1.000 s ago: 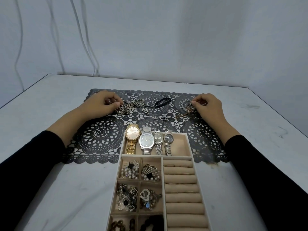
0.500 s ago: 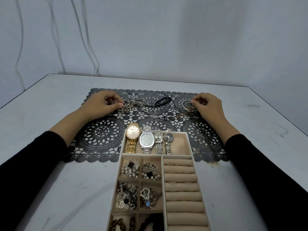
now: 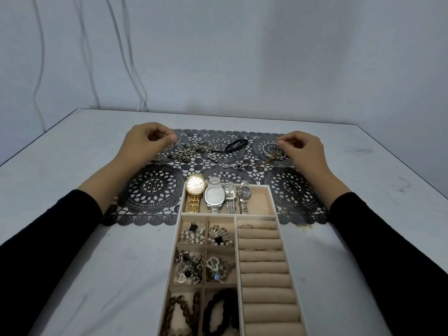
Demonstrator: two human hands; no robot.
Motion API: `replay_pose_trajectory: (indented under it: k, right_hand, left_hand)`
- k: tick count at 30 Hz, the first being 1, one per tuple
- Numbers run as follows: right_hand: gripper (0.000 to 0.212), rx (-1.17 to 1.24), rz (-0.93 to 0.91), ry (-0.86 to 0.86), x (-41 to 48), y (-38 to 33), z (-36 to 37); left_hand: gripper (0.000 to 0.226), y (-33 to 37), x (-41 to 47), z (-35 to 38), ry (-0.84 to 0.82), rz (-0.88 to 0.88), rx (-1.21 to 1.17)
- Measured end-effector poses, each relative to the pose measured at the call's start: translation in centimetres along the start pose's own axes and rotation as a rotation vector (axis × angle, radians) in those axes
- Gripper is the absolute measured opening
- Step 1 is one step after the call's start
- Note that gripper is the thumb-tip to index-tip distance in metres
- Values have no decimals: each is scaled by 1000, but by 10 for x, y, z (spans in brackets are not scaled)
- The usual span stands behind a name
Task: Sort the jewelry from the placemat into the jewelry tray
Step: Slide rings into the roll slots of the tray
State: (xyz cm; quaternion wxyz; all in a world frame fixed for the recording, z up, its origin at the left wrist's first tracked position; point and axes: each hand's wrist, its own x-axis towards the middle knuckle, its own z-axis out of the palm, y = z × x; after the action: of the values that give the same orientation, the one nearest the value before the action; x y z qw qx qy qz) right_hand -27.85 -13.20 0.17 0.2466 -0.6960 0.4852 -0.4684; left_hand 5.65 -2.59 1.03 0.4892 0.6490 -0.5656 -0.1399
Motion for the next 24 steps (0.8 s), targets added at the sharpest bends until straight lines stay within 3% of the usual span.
replay_pose_trajectory:
  k: [14,24]
  right_hand:
    - [10,326,44,-79,-86,-61,-32]
    - [8,422,3,-134,-156,-79,-51]
  left_hand:
    - [11,58,-79,5,-15,137,-94]
    - [12,89,-153,15,-102,206,-237]
